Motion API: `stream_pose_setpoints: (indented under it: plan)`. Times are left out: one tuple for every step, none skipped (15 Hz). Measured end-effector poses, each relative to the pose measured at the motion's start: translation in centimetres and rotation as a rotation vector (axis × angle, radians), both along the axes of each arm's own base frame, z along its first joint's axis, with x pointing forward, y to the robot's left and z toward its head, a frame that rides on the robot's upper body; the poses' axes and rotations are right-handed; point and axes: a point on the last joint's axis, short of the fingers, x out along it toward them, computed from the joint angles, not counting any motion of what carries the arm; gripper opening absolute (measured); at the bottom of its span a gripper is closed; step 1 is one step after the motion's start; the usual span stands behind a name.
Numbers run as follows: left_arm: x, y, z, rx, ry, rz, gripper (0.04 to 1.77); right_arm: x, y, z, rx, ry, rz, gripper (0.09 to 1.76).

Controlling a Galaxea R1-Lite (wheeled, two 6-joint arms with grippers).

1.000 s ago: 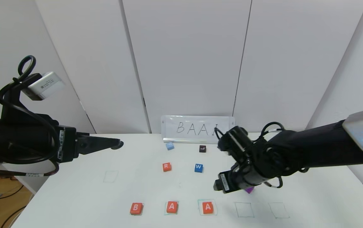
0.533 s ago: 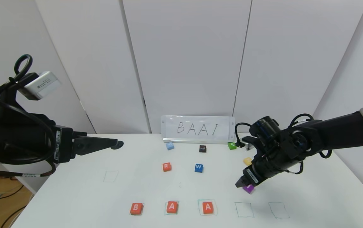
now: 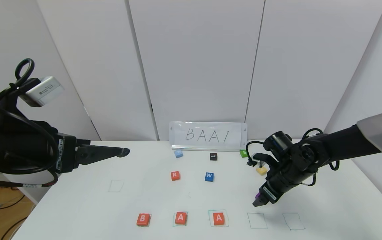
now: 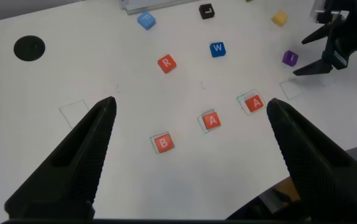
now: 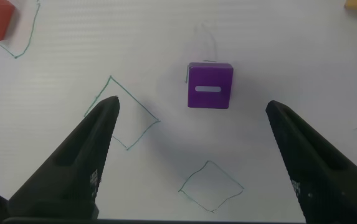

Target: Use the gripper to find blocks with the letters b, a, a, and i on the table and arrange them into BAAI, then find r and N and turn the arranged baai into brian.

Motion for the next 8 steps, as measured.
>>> stream_pose_setpoints:
  plan:
    - [0.0,0.0,0.0,0.0,0.0,0.0,1.72,0.1,0.0,-0.4,-0.005,0.006,0.005,1.7]
    - [0.0,0.0,0.0,0.0,0.001,-0.001,1.72,0.3,0.1,-0.8,-0.009,0.01,0.012,1.7]
    - [0.0,0.0,0.0,0.0,0.0,-0.001,1.72,0.4,0.0,-1.2,-0.014,0.017,0.012,1.7]
    - [0.0,0.0,0.0,0.0,0.0,0.0,1.72,0.6,0.1,-1.6,-0.017,0.022,0.011,1.7]
    - [0.0,0.0,0.0,0.0,0.001,-0.001,1.72,0.7,0.1,-1.9,-0.019,0.026,0.01,1.7]
    - [0.0,0.0,-0.1,0.001,0.001,-0.001,1.72,0.8,0.1,-2.1,-0.022,0.03,0.008,1.7]
    - [0.0,0.0,-0.1,0.001,0.001,-0.003,1.72,0.9,0.1,-2.3,-0.024,0.032,0.01,1.7]
    - [0.0,-0.1,-0.1,0.003,0.001,-0.005,1.72,0.9,0.2,-2.4,-0.026,0.034,0.009,1.7]
